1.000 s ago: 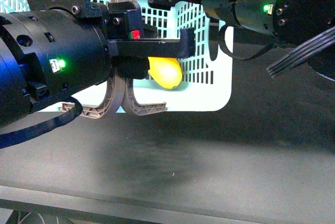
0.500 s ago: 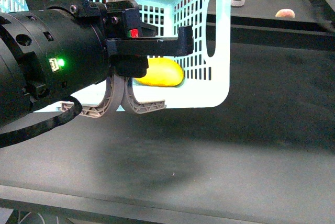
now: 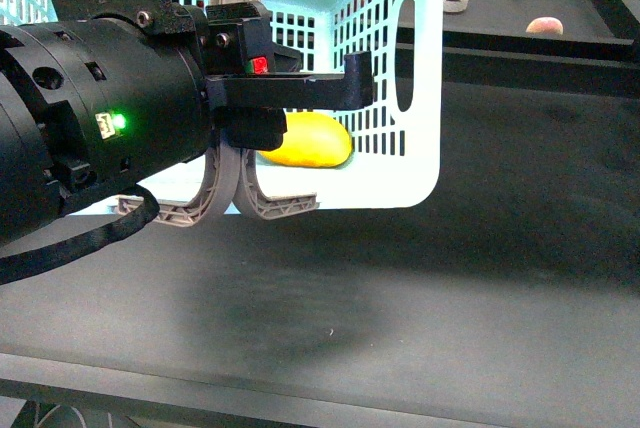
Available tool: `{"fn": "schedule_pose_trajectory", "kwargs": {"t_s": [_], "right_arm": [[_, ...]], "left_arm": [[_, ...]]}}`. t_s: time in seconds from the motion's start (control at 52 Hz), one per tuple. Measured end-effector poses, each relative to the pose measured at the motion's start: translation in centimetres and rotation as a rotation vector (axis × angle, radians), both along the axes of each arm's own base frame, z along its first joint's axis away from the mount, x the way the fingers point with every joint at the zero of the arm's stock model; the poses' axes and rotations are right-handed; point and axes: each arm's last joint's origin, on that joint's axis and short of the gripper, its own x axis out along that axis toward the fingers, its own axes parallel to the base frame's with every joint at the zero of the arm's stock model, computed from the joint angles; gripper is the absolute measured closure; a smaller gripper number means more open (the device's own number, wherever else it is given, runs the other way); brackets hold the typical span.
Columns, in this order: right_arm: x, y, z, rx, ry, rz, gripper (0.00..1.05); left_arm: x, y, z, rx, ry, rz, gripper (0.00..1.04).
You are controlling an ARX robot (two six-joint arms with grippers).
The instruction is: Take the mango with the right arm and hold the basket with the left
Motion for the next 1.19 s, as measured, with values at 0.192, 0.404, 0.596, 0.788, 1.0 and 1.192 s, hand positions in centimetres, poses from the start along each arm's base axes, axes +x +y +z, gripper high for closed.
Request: {"fn": "schedule_pose_trajectory", "kwargs": {"t_s": [0.192,0.404,0.596,0.788,1.0,1.192], "right_arm": [[-0.5,-0.2,0.3,0.010,-0.021,-0.007,0.08],[-1.0,-0.5,0.2,-0.100,-0.068,0.033,0.22],[-2.7,-1.6,-0.5,-0.263,-0.069,0.036,0.53],[-4.1,-2.3,-1.1,-0.290,-0.073,0.039,0.87],[-5.6,-3.5,-1.8,-0.298,-0.070,0.035,1.03],[-6.7,-3.5,-1.5,-0.298,-0.082,0.035,1.03]], "left_arm": [[0.0,0.0,0.0,0.003,-0.001,0.001,1.00],[0.0,0.0,0.0,0.001,-0.001,0.000,1.00],[0.0,0.0,0.0,0.001,-0.001,0.002,1.00],[0.0,0.0,0.0,0.000,0.000,0.002,1.00],[0.0,0.0,0.0,-0.001,0.001,0.002,1.00],[0.0,0.0,0.0,0.000,0.001,0.002,1.00]]}}
